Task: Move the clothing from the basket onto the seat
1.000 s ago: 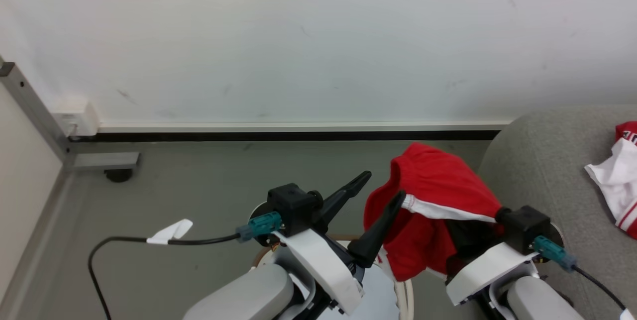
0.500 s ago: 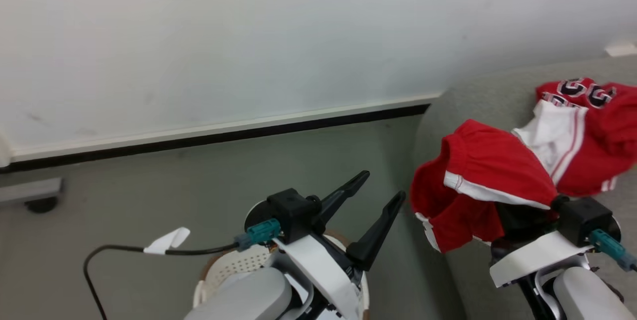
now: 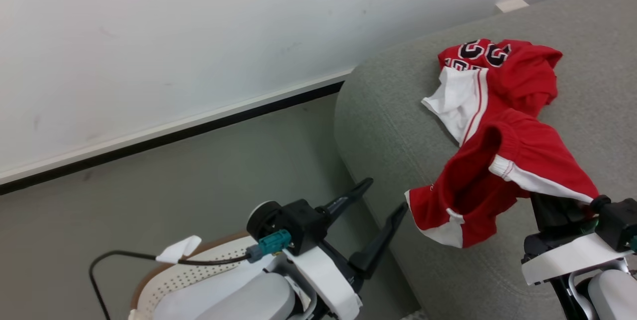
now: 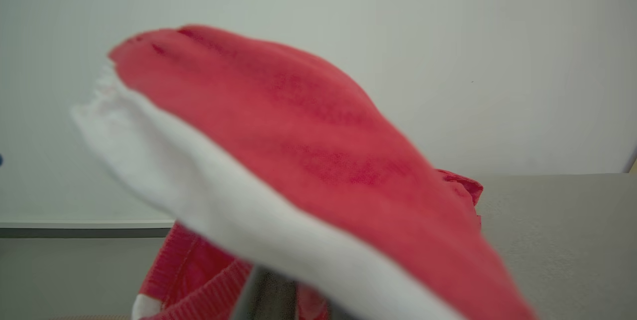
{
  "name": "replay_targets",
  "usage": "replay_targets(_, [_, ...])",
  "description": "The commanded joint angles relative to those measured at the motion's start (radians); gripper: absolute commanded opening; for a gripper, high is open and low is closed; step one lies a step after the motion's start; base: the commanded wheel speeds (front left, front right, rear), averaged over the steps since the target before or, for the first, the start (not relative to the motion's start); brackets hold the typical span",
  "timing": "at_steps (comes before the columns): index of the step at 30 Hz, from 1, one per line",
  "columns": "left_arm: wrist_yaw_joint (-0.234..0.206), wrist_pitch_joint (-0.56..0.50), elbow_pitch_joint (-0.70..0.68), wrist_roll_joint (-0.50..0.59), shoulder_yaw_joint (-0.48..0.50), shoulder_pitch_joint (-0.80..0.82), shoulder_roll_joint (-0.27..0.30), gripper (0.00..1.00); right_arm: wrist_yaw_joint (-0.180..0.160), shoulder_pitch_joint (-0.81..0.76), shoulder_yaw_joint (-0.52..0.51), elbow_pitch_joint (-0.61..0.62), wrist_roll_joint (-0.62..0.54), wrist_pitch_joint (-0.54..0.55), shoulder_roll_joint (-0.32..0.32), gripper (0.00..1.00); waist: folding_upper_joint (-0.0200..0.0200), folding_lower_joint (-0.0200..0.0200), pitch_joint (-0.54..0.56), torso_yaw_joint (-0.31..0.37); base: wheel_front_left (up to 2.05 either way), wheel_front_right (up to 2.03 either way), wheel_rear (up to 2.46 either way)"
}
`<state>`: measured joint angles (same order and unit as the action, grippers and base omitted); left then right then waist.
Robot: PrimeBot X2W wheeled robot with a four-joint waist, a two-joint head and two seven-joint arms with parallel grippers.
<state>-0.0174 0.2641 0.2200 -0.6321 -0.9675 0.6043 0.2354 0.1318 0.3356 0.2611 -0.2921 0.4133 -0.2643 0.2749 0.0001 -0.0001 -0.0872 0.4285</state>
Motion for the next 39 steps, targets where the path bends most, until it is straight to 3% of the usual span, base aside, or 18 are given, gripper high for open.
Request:
replay_targets(1, [0.007,0.0,0.008,0.018,0.005,-0.018,-0.004,1.0,-0.002,-0.016,-0.01,0.01,-0.012,0.0,0.007,0.0,-0.0001,0.0001,-0.012,0.024,0.0,0.0,0.0])
replay_targets(11, [0.05,0.0,0.041,0.058,0.023,-0.043,-0.038,1.0,-0.002,-0.04,-0.042,0.034,-0.023,0.0,0.012,0.0,-0.0001,0.0001,-0.015,0.023,0.0,0.0,0.0])
replay_targets(20, [0.072,0.0,0.049,0.086,0.042,-0.025,-0.044,1.0,-0.002,0.06,-0.073,0.012,-0.007,0.0,0.04,0.0,-0.0001,0.0001,-0.079,-0.021,0.0,0.0,0.0])
replay_targets(28, [0.079,-0.006,0.044,0.103,0.049,0.015,-0.019,1.0,-0.002,0.23,-0.124,-0.051,0.014,0.018,0.129,0.0,-0.0001,0.0001,-0.187,-0.077,0.0,0.0,0.0])
replay_targets(36, [0.062,-0.025,0.004,0.098,0.086,0.054,0.033,1.0,-0.002,0.437,-0.216,-0.157,0.114,0.109,0.281,0.0,-0.0001,0.0001,-0.34,-0.146,0.0,0.0,0.0])
replay_targets(39, [0.056,-0.034,-0.013,0.103,0.097,0.069,0.057,1.0,-0.002,0.515,-0.245,-0.23,0.151,0.166,0.309,0.0,-0.0001,0.0001,-0.392,-0.161,0.0,0.0,0.0])
